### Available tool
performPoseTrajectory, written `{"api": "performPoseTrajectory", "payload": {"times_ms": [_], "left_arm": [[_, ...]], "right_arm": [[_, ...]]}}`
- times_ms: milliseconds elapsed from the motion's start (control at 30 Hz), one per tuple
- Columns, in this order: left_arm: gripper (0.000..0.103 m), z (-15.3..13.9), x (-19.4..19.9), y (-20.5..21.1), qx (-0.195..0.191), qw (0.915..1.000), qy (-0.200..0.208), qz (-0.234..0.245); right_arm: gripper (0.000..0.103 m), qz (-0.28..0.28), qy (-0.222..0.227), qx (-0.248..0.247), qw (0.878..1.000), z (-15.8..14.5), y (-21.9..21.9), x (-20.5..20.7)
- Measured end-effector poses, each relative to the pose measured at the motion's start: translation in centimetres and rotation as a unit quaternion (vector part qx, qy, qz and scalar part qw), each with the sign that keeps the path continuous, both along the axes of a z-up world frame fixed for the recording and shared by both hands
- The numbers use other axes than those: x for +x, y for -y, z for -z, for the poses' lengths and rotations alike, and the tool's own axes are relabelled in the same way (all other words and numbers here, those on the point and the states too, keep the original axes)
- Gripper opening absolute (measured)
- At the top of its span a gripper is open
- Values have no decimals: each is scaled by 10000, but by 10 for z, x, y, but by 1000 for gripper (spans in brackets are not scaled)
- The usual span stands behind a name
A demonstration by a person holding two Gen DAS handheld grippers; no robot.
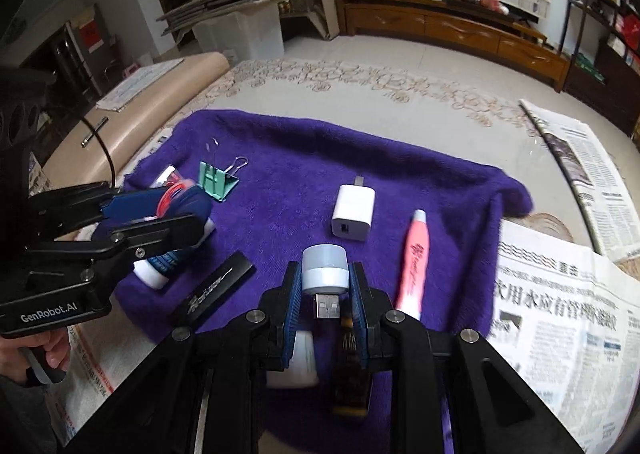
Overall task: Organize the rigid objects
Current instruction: 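Carry the Vaseline jar and USB light in both tools onto the towel, then open both tools to release the Vaseline jar and USB light on the towel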
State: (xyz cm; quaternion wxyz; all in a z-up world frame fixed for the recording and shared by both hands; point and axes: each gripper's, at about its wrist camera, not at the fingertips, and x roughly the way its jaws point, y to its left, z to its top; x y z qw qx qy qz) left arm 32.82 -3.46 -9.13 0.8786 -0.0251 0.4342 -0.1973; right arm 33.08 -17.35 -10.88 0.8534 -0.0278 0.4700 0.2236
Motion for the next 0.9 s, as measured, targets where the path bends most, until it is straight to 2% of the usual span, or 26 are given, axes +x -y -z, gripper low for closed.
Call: {"api": "performPoseTrajectory", "payload": {"times_ms": [433, 700, 900], "left_arm": [[34, 19, 33, 16, 540, 9982, -226, 160], [34, 36, 45, 21, 782, 9954, -529, 168], [34, 37, 45, 24, 935, 9940, -508, 243]], "right_arm": [[24, -530, -145, -300, 9980, 24, -19, 19], [24, -832, -16, -455, 9955, 24, -22, 15], [24, -924, 14, -470, 9946, 24, -22, 12]]}}
